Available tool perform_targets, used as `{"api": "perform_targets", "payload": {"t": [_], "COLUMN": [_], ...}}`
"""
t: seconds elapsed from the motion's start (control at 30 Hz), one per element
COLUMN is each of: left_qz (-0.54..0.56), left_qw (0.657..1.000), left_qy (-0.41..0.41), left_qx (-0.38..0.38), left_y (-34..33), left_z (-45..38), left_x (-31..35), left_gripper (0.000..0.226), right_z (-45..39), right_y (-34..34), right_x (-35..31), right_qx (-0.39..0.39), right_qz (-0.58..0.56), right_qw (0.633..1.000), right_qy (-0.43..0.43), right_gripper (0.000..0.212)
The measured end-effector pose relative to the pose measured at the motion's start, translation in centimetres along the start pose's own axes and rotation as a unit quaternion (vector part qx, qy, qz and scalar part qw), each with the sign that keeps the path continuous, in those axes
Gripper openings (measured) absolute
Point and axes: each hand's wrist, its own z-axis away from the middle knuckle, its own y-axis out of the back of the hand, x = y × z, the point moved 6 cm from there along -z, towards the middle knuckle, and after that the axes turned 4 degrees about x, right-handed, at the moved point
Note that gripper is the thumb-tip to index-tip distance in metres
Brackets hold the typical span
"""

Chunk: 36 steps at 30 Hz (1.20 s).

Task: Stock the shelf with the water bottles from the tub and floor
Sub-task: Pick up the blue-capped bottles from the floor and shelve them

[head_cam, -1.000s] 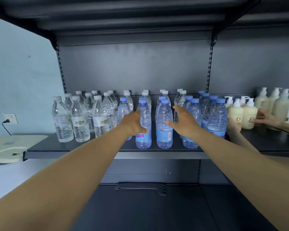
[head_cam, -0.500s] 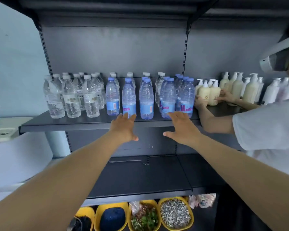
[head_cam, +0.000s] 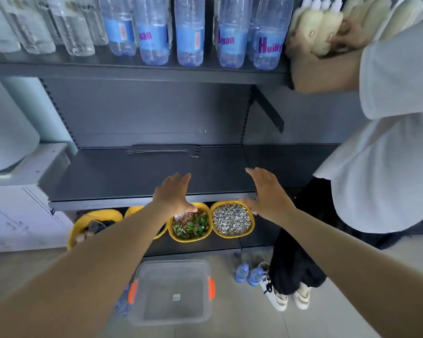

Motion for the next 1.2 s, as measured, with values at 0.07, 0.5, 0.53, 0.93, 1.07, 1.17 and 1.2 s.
{"api": "perform_targets", "payload": {"t": [0.07,0.5,0.53,0.93,1.07,1.17,1.2], "left_qz": [0.033,0.105,0.105,0.266,0.306,0.325,0.328], "left_qw": [0.999,0.985,0.983,0.944,0.934,0.929,0.928], "left_qy": [0.022,0.108,0.110,0.147,0.140,0.133,0.128], "left_qx": [-0.021,-0.088,-0.098,-0.129,-0.122,-0.117,-0.117], "left_y": [-4.6,-33.4,-35.8,-61.6,-68.7,-73.2,-74.5], "left_z": [-0.6,-4.8,-5.1,-11.6,-14.6,-16.6,-17.3], "left_x": [-0.2,2.3,2.5,2.6,2.9,3.4,3.7], "left_gripper": [0.102,0.095,0.096,0.098,0.098,0.097,0.096], "right_z": [0.3,3.2,3.8,6.8,6.2,5.7,5.5], "right_y": [-3.4,-26.7,-28.6,-52.3,-58.2,-61.6,-62.5], "right_x": [2.8,21.6,23.0,36.5,40.2,42.7,43.6], "right_qx": [-0.013,-0.077,-0.078,-0.060,-0.016,0.003,0.010], "right_qz": [-0.016,-0.120,-0.124,-0.204,-0.224,-0.221,-0.220], "right_qw": [1.000,0.982,0.980,0.942,0.929,0.924,0.921], "right_qy": [-0.008,-0.125,-0.135,-0.259,-0.296,-0.312,-0.320], "right_gripper": [0.078,0.073,0.071,0.077,0.075,0.080,0.083]}}
